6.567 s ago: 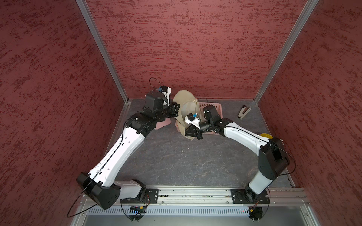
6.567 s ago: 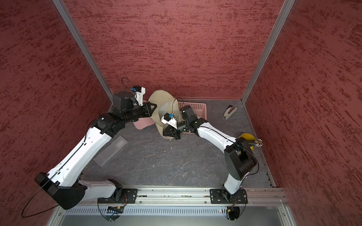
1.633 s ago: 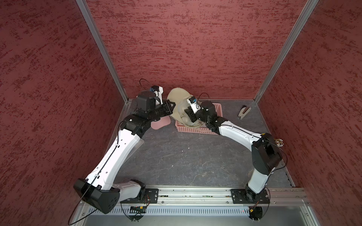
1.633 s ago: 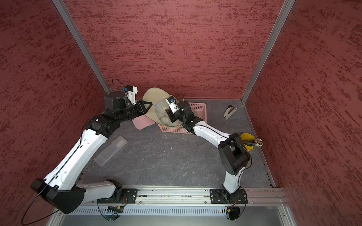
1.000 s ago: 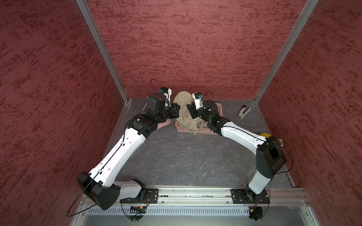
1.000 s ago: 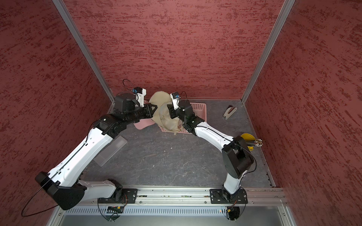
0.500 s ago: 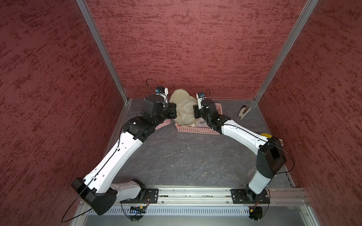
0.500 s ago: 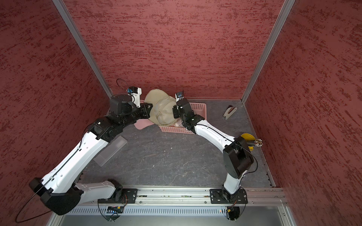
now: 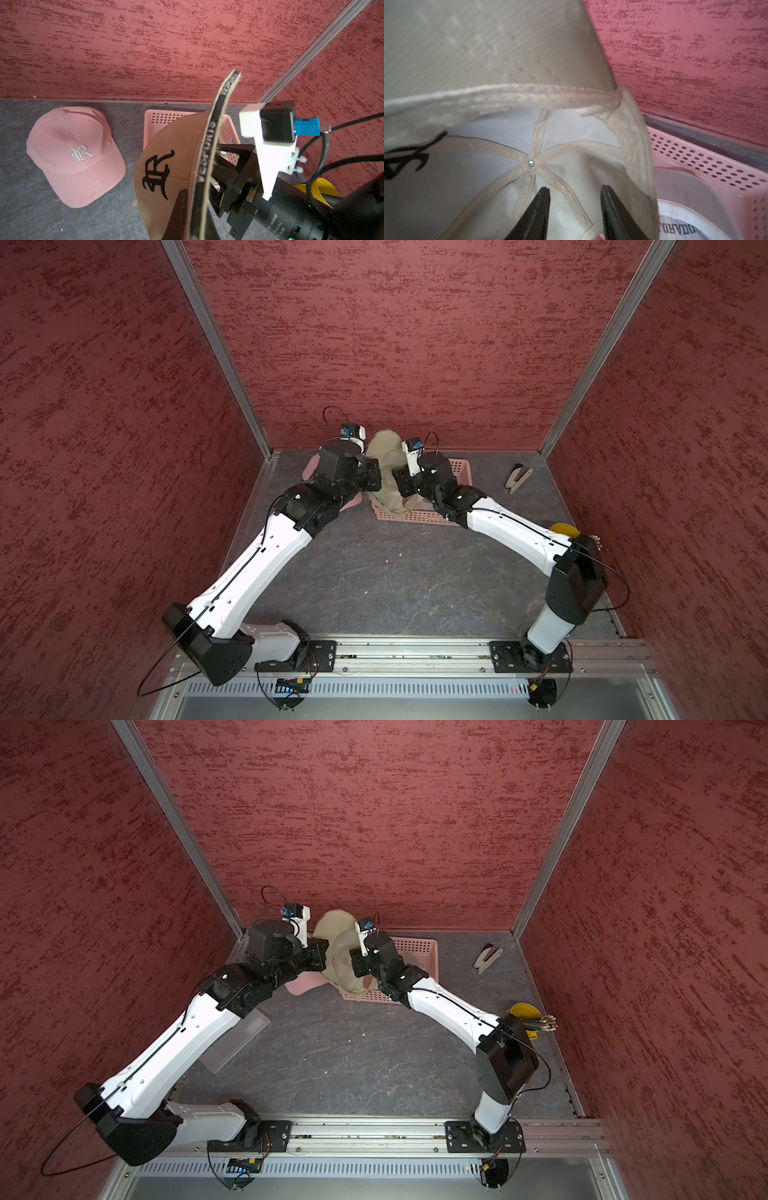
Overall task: Turn the baseball cap inside out
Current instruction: Turn over the baseball cap, then place the baseball cap at the center of the board.
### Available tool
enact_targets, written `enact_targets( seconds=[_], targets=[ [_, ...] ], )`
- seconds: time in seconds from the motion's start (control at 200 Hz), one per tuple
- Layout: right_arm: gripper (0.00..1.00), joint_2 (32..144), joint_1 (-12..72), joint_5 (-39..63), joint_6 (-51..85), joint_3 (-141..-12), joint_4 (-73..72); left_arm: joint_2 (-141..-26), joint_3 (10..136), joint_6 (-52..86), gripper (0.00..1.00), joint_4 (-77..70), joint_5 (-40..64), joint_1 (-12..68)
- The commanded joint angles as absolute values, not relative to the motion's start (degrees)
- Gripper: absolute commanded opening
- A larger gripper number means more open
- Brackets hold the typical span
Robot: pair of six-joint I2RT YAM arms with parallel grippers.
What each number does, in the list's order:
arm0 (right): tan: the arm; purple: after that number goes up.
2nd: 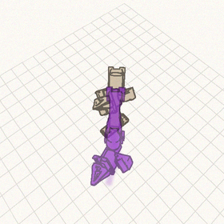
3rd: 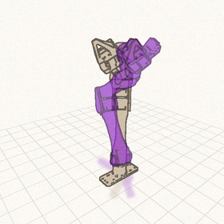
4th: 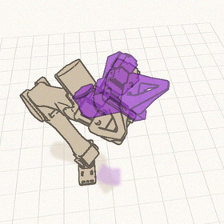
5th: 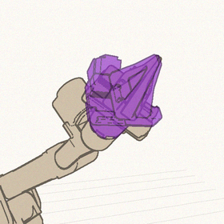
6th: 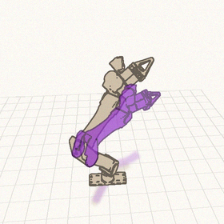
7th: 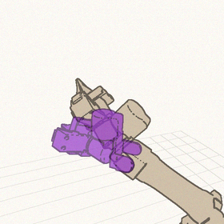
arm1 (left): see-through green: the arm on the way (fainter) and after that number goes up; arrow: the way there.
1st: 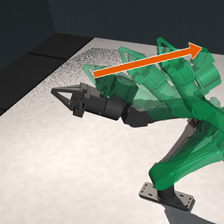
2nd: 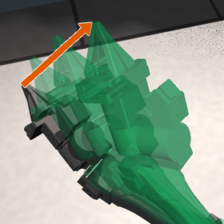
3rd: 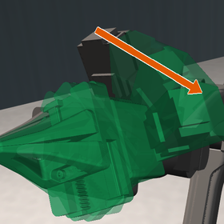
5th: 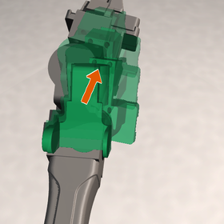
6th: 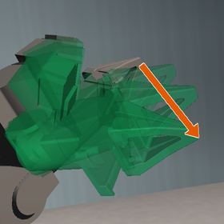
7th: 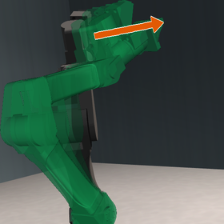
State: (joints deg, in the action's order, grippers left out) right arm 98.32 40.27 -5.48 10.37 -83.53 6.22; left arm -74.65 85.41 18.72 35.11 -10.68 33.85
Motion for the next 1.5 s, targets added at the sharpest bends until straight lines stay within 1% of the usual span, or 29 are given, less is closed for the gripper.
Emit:
enact_targets(
  seconds=[0.0, 0.09, 0.225, 0.28, 0.416, 0.571, 0.641, 0.781, 0.952, 1.072, 1.257, 1.282, 1.493],
  targets=[
    [0.44, 96.8, 40.1, -1.9, 12.9, -86.8, 3.6, -74.1, 86.3, 17.6, 0.0, 32.4, -13.0, 34.2],
    [0.49, 96.2, 40.0, 1.9, 14.1, -87.7, 4.5, -74.6, 86.5, 15.6, 0.0, 32.6, -14.8, 34.2],
    [0.56, 93.6, 38.6, 5.2, 15.6, -86.6, 6.4, -76.0, 85.9, 7.6, 0.0, 31.9, -19.4, 35.0],
    [0.58, 92.7, 37.3, 6.5, 16.6, -86.0, 7.5, -76.1, 85.1, 4.1, 0.0, 31.1, -20.0, 35.2],
    [0.61, 91.0, 33.6, 10.3, 19.6, -83.7, 10.1, -77.1, 84.6, -3.3, 0.0, 30.7, -27.2, 37.5],
    [0.63, 87.0, 31.6, 11.5, 26.5, -79.6, 10.7, -75.8, 79.3, -10.7, 0.0, 25.5, -33.6, 39.8],
    [0.64, 85.7, 31.6, 12.0, 32.5, -77.9, 10.5, -74.4, 75.8, -15.3, 0.0, 20.7, -35.9, 39.8],
    [0.65, 83.7, 32.0, 13.3, 40.8, -74.8, 10.2, -72.5, 65.9, -31.3, 0.0, 2.2, -39.8, 39.9],
    [0.66, 81.0, 32.3, 16.1, 46.5, -74.6, 8.8, -72.3, 56.4, -46.5, 0.0, -17.8, -39.2, 40.5],
    [0.66, 81.2, 32.3, 17.7, 49.8, -74.1, 6.5, -71.8, 50.6, -53.8, 0.0, -30.6, -39.6, 42.0],
    [0.66, 83.1, 32.3, 20.8, 53.3, -74.0, 2.1, -72.4, 44.5, -62.2, 0.0, -42.2, -38.7, 45.1],
    [0.66, 84.9, 32.4, 21.0, 53.5, -74.1, 2.0, -72.6, 44.0, -63.0, 0.0, -43.7, -38.8, 45.6],
    [0.66, 86.7, 32.9, 22.7, 55.6, -74.0, -0.4, -75.2, 43.5, -66.8, 0.0, -48.6, -39.5, 47.4]
  ],
)
